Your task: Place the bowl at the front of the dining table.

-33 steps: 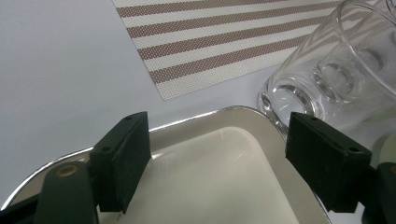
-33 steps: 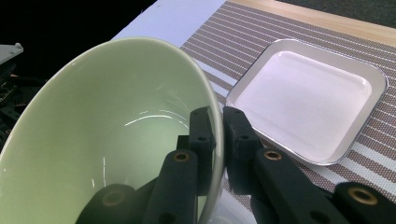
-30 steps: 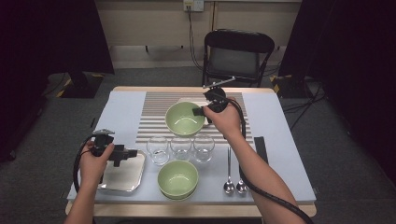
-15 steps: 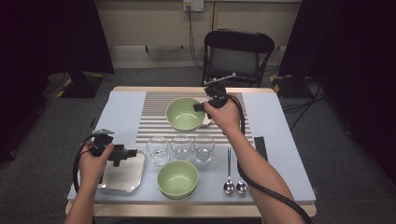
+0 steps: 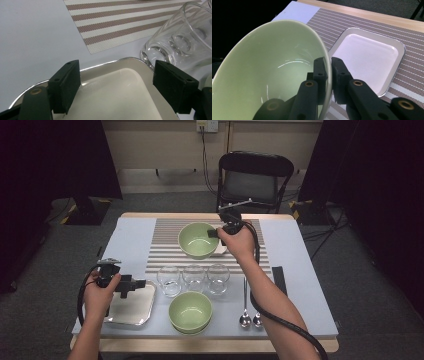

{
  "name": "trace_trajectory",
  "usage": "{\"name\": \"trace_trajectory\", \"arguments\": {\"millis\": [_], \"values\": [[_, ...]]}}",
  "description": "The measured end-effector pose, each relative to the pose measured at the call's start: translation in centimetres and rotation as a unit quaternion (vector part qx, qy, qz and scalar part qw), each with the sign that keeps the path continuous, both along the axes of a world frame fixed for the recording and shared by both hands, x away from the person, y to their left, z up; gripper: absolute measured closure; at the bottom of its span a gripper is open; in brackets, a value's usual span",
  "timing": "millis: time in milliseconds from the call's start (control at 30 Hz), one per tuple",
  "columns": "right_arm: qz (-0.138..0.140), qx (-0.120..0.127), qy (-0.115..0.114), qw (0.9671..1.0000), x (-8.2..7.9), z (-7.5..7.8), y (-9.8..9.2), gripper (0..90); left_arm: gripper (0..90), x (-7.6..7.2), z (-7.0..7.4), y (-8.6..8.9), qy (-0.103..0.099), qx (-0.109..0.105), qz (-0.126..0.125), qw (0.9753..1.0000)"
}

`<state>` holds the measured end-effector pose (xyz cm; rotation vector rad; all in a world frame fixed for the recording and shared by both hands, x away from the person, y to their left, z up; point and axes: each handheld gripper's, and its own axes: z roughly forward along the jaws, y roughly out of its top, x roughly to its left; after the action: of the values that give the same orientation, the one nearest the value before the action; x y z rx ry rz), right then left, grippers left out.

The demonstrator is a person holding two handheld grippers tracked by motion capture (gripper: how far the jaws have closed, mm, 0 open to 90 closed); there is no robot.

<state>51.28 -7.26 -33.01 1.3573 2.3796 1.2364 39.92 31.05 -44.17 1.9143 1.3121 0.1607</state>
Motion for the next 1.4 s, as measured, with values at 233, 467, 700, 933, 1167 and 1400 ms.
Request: {"name": "trace_trajectory", "arguments": {"millis": [233,467,700,933,1167,1400], "values": [[-0.007,0.001,-0.001,1.0,0.5,-0.3,0.1,83.2,22.2,0.0,0.0,0.1,0.0,-0.004,0.0,1.0],[-0.012,0.003,-0.001,0.9999,0.8,-0.4,0.0,83.2,22.2,0.0,0.0,0.1,0.001,-0.002,0.0,1.0],[-0.02,0.003,-0.002,0.9998,1.3,-0.6,-0.3,83.2,22.2,0.0,-0.1,0.2,0.004,-0.001,0.003,1.0],[-0.024,0.006,0.0,0.9997,1.6,-0.9,-0.7,83.2,22.2,0.1,-0.3,0.2,0.006,-0.001,0.0,1.0],[-0.029,0.006,0.0,0.9996,2.0,-0.8,-0.8,83.2,22.2,0.1,-0.4,0.2,0.009,0.001,0.002,1.0],[-0.033,0.011,-0.002,0.9994,2.4,-0.8,-0.7,83.2,22.2,0.1,-0.4,0.2,0.01,0.003,0.003,0.9999]]}}
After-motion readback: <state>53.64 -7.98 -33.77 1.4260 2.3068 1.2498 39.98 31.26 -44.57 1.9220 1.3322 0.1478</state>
